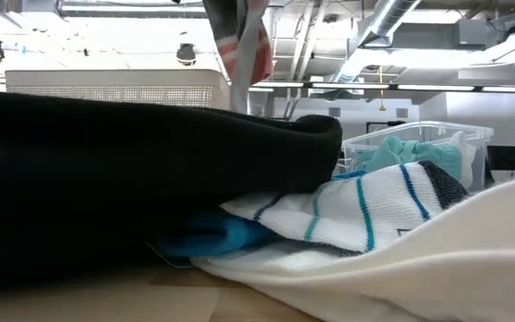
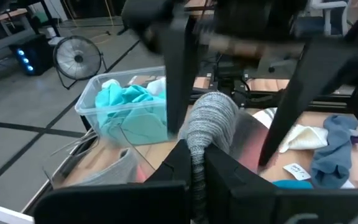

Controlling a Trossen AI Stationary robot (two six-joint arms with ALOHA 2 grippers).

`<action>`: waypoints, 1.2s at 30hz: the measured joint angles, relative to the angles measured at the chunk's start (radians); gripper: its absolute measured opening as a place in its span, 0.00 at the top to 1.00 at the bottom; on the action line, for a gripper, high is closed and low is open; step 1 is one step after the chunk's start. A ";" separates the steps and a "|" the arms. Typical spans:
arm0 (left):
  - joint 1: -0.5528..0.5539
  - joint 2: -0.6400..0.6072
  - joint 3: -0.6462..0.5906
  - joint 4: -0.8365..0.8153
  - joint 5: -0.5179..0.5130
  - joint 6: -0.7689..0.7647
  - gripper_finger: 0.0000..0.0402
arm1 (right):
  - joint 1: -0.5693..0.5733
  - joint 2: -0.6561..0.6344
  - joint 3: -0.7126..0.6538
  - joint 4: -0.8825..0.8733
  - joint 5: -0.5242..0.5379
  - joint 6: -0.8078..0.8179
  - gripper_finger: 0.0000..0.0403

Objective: Pick & Place Cloths
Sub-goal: Put the gray sock into the middle transparent bin

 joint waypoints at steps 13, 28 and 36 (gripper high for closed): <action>-0.021 -0.035 0.000 0.015 0.009 0.006 1.00 | -0.037 0.097 0.000 0.094 -0.080 -0.151 0.74; -0.019 -0.069 0.000 -0.028 -0.068 0.008 0.89 | -0.147 -0.062 0.000 0.030 0.062 -0.103 0.99; -0.021 -0.069 0.000 -0.068 -0.068 0.004 0.76 | -0.344 -0.048 -0.004 -0.032 0.097 -0.104 1.00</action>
